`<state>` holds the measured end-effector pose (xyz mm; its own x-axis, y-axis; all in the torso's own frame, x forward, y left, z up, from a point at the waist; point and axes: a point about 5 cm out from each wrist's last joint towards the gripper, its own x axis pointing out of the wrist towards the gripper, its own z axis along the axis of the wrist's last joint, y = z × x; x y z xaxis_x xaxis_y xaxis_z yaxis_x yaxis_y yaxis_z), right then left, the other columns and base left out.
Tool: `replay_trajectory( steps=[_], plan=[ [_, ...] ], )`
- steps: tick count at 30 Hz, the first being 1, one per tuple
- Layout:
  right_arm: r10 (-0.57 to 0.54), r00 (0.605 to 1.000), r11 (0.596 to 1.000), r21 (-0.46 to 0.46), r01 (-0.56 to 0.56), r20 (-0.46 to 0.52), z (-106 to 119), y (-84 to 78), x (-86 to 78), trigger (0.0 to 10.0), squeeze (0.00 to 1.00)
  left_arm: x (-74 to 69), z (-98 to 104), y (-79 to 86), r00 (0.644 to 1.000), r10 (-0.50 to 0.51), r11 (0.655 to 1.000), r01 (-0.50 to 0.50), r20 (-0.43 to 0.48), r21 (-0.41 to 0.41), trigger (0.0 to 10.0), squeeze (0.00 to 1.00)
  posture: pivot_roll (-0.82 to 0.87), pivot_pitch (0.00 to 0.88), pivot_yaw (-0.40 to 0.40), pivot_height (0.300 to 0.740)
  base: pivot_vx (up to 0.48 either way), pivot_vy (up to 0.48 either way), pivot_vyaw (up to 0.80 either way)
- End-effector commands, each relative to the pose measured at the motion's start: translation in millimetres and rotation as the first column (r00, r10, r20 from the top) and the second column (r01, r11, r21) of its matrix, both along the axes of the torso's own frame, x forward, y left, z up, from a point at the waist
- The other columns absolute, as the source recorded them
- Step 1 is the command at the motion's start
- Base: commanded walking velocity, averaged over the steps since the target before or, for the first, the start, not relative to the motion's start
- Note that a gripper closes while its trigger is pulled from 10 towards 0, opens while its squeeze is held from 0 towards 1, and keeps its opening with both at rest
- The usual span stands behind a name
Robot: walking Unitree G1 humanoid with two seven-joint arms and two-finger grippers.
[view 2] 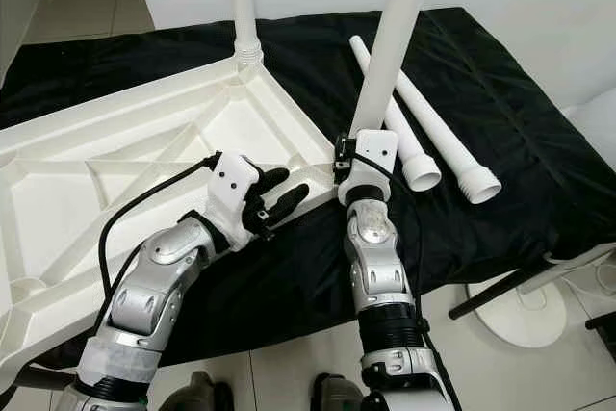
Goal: Building children table
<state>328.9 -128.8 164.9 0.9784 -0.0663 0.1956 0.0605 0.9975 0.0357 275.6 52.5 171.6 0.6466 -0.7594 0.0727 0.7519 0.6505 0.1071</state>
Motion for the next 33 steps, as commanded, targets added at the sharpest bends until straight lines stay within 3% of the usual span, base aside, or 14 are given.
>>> replay_trajectory(
  steps=[1, 3, 7, 12, 13, 17, 20, 27, 33],
  plan=[
    [-0.011, 0.999, 1.0, 0.017, 0.012, -0.05, -10, -3.9, -3.3, 10.0, 1.0, -6.1, 3, -5.2, 0.994, -0.107, 0.994, 0.107, 0.027, 0.01, 10.0, 0.0, -0.08, 0.091, 0.018, 0.74, 0.0, 0.0, 0.0],
    [-0.011, 0.999, 1.0, 0.017, 0.012, -0.05, -10, -3.9, -3.3, 10.0, 1.0, -6.1, 3, -5.2, 0.994, -0.107, 0.994, 0.107, 0.027, 0.01, 10.0, 0.0, -0.08, 0.091, 0.018, 0.74, 0.0, 0.0, 0.0],
    [0.106, 0.994, 0.994, -0.004, -0.106, -0.015, -6, -6.6, -7.3, 10.0, 1.0, -8.0, 2, -6.2, 0.993, -0.114, 0.993, 0.113, 0.032, 0.02, 10.0, 0.0, -0.08, 0.083, 0.014, 0.74, 0.0, 0.0, 0.0],
    [0.131, 0.991, 0.991, -0.018, -0.131, -0.013, -5, -7.4, -8.8, 10.0, 1.0, -8.4, 2, -6.3, 0.993, -0.115, 0.993, 0.114, 0.032, 0.022, 10.0, 0.0, -0.08, 0.083, 0.014, 0.74, 0.0, 0.0, 0.0],
    [0.188, 0.982, 0.981, -0.044, -0.188, -0.01, -4, -10.7, -11.4, 10.0, 0.0, -8.5, 2, -6.5, 0.993, -0.116, 0.993, 0.115, 0.033, 0.025, 10.0, 0.0, -0.08, 0.077, 0.011, 0.74, 0.0, 0.0, 0.0],
    [0.33, 0.944, 0.937, -0.119, -0.328, -0.004, -1, -19.1, -15.7, 10.0, 0.0, -10.8, 1, -7.4, 0.99, -0.134, 0.991, 0.133, 0.032, 0.033, 10.0, 0.0, -0.08, 0.073, 0.012, 0.74, 0.0, 0.0, 0.0],
    [0.452, 0.892, 0.872, -0.194, -0.449, -0.031, 1, -21.2, -9.1, 10.0, 0.0, -13.2, -5, -8.7, 0.987, -0.162, 0.985, 0.161, 0.015, 0.058, 10.0, 0.0, -0.09, 0.071, 0.025, 0.74, 0.0, 0.0, 0.0],
    [0.534, 0.843, 0.808, -0.25, -0.533, -0.073, 5, -21.3, 4.9, 10.0, 0.0, -12.7, -5, -10.6, 0.984, -0.176, 0.983, 0.174, 0.016, 0.063, 10.0, 0.0, -0.09, 0.074, 0.031, 0.74, 0.0, 0.0, 0.0],
    [0.549, 0.828, 0.789, -0.255, -0.559, -0.116, 3, -24.8, 13.0, 10.0, 0.0, -12.1, -3, -11.1, 0.984, -0.174, 0.983, 0.173, 0.021, 0.063, 10.0, 0.0, -0.09, 0.081, 0.03, 0.74, 0.0, 0.0, 0.0]
  ],
)
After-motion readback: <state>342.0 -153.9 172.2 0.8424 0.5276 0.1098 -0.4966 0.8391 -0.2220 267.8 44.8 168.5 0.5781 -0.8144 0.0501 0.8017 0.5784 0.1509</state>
